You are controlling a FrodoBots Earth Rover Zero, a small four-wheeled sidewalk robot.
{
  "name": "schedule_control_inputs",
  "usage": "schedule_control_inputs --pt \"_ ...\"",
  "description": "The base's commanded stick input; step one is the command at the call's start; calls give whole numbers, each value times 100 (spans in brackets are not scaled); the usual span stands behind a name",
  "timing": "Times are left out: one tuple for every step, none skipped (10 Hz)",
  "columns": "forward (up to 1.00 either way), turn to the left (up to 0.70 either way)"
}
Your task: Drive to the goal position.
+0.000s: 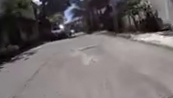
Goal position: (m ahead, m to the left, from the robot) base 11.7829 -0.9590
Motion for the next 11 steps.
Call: schedule_control_inputs --pt "98 -3" --pt "98 -4" --pt "97 -27" --pt "97 -27" --pt "98 -23" --pt "98 -17" --pt "97 -2" --pt "98 -4" --pt "98 -6" --pt "98 -12" --pt "98 -20"
